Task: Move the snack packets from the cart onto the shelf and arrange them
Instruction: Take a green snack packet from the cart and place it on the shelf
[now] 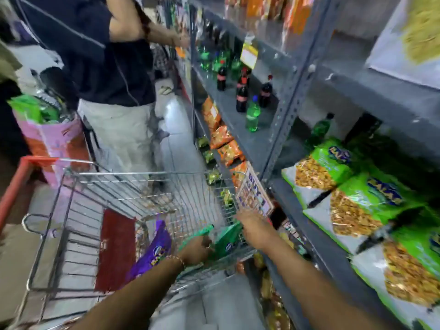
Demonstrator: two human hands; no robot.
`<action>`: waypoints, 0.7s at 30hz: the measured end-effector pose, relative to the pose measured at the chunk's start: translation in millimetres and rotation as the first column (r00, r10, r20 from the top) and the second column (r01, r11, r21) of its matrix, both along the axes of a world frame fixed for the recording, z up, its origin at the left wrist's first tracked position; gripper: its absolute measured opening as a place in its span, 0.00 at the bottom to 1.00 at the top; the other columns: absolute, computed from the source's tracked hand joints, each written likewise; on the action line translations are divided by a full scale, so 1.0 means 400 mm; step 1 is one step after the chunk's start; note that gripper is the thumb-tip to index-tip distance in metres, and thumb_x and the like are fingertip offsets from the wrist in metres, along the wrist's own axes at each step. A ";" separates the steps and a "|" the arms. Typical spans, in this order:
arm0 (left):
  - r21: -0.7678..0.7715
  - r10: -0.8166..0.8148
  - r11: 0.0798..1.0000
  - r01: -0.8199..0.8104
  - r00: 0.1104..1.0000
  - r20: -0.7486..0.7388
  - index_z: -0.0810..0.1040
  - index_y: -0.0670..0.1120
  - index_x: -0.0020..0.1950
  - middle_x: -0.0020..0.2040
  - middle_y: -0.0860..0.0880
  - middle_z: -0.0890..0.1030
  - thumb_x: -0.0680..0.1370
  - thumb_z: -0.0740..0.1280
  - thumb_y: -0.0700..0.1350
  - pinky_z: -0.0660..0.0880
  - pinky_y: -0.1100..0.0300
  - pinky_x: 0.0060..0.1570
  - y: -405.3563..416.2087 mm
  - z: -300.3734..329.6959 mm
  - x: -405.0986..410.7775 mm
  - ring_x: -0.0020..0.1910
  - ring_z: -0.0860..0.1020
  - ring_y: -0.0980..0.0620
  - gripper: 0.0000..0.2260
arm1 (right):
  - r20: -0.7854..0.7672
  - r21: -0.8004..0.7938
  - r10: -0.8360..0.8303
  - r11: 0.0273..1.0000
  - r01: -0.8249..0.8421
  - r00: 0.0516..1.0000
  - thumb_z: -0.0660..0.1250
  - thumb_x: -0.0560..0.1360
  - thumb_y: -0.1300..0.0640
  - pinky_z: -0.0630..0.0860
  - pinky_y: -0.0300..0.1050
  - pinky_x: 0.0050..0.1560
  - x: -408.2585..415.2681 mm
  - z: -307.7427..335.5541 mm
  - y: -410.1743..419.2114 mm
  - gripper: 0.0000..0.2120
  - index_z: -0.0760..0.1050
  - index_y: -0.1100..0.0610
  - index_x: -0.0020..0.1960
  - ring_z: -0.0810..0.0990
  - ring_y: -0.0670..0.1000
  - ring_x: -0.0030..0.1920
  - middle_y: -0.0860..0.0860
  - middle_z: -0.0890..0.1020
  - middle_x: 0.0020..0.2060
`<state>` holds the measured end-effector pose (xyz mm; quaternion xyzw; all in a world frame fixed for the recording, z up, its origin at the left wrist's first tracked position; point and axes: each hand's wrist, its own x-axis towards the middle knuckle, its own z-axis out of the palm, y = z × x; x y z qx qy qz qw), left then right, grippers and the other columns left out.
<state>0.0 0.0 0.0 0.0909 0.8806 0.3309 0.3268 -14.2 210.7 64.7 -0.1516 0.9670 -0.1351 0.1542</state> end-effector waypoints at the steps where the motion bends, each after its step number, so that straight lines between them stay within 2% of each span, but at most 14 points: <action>1: -0.001 0.008 1.000 -0.008 1.000 0.009 0.80 0.36 0.50 0.52 0.36 0.82 0.72 0.61 0.52 0.71 0.56 0.44 0.004 -0.022 -0.008 0.47 0.79 0.44 0.21 | 0.026 0.044 0.020 0.999 -0.021 0.999 0.61 0.70 0.70 0.71 0.57 0.66 -0.014 -0.026 -0.001 0.24 0.73 0.60 0.65 0.72 0.61 0.68 0.61 0.75 0.65; 3: -0.014 0.022 1.000 -0.021 0.999 0.039 0.81 0.38 0.51 0.52 0.37 0.83 0.72 0.62 0.52 0.70 0.59 0.44 0.008 -0.057 -0.026 0.51 0.81 0.41 0.20 | 0.074 0.118 0.073 0.990 -0.081 0.995 0.65 0.68 0.69 0.72 0.54 0.65 -0.046 -0.079 -0.010 0.24 0.74 0.58 0.63 0.74 0.60 0.65 0.59 0.77 0.62; 5: -0.030 0.045 0.999 -0.042 0.996 0.082 0.81 0.37 0.51 0.53 0.36 0.83 0.75 0.65 0.46 0.68 0.60 0.43 0.015 -0.076 -0.038 0.48 0.80 0.44 0.14 | 0.106 0.168 0.111 0.977 -0.128 0.988 0.68 0.68 0.66 0.73 0.53 0.64 -0.071 -0.123 -0.022 0.23 0.74 0.57 0.63 0.76 0.59 0.64 0.58 0.79 0.60; 7: -0.040 0.055 0.998 -0.052 0.995 0.081 0.81 0.37 0.50 0.51 0.36 0.84 0.75 0.65 0.42 0.67 0.61 0.41 0.025 -0.091 -0.050 0.45 0.79 0.47 0.10 | 0.120 0.210 0.129 0.966 -0.153 0.984 0.67 0.70 0.67 0.74 0.53 0.64 -0.087 -0.146 -0.036 0.21 0.76 0.57 0.62 0.77 0.60 0.62 0.58 0.80 0.60; 10: -0.040 0.062 0.997 -0.059 0.995 0.084 0.82 0.38 0.51 0.52 0.37 0.84 0.74 0.65 0.39 0.71 0.58 0.46 0.036 -0.102 -0.066 0.51 0.81 0.41 0.10 | 0.115 0.280 0.146 0.944 -0.173 0.983 0.65 0.73 0.66 0.71 0.50 0.63 -0.113 -0.164 -0.065 0.16 0.79 0.55 0.59 0.78 0.58 0.61 0.55 0.82 0.57; 11: -0.048 0.058 0.997 -0.054 0.995 0.078 0.81 0.37 0.51 0.51 0.37 0.84 0.73 0.64 0.38 0.72 0.58 0.46 0.040 -0.105 -0.069 0.51 0.81 0.40 0.10 | 0.127 0.289 0.146 0.941 -0.178 0.981 0.64 0.73 0.66 0.67 0.52 0.67 -0.120 -0.170 -0.075 0.16 0.79 0.55 0.58 0.77 0.57 0.62 0.54 0.82 0.56; 13: -0.077 0.050 0.996 -0.045 0.997 0.064 0.81 0.36 0.49 0.49 0.35 0.84 0.73 0.64 0.38 0.71 0.56 0.43 0.048 -0.114 -0.075 0.48 0.81 0.39 0.09 | 0.149 0.282 0.128 0.945 -0.167 0.980 0.63 0.74 0.67 0.57 0.58 0.76 -0.125 -0.178 -0.085 0.15 0.80 0.55 0.57 0.77 0.57 0.63 0.55 0.83 0.56; 15: -0.096 0.058 0.994 -0.055 0.998 0.026 0.81 0.37 0.46 0.47 0.36 0.84 0.74 0.64 0.40 0.67 0.58 0.39 0.053 -0.106 -0.078 0.41 0.78 0.42 0.09 | 0.136 0.268 0.068 0.958 -0.103 0.988 0.63 0.77 0.63 0.51 0.59 0.78 -0.124 -0.168 -0.088 0.10 0.80 0.57 0.54 0.77 0.57 0.62 0.55 0.84 0.53; 17: -0.094 0.085 0.992 -0.087 0.996 -0.030 0.82 0.39 0.46 0.47 0.38 0.85 0.74 0.64 0.40 0.66 0.59 0.39 0.054 -0.098 -0.078 0.41 0.79 0.42 0.09 | 0.099 0.269 0.015 0.962 -0.042 0.995 0.64 0.78 0.60 0.53 0.57 0.77 -0.121 -0.154 -0.086 0.08 0.81 0.58 0.53 0.72 0.61 0.68 0.59 0.83 0.56; 19: -0.060 0.134 0.988 -0.139 0.987 -0.087 0.83 0.40 0.48 0.47 0.39 0.85 0.72 0.64 0.38 0.70 0.59 0.41 0.047 -0.081 -0.072 0.46 0.81 0.40 0.10 | 0.077 0.244 -0.001 0.970 -0.018 0.997 0.63 0.78 0.59 0.55 0.57 0.76 -0.109 -0.127 -0.084 0.10 0.81 0.59 0.55 0.67 0.63 0.72 0.62 0.81 0.59; 21: -0.015 0.217 0.975 -0.221 0.964 -0.154 0.84 0.42 0.51 0.48 0.40 0.86 0.72 0.65 0.39 0.73 0.58 0.43 0.036 -0.055 -0.068 0.48 0.82 0.40 0.11 | 0.052 0.164 -0.029 0.986 0.020 0.998 0.64 0.77 0.60 0.56 0.57 0.76 -0.098 -0.097 -0.080 0.10 0.81 0.57 0.55 0.70 0.61 0.70 0.57 0.84 0.56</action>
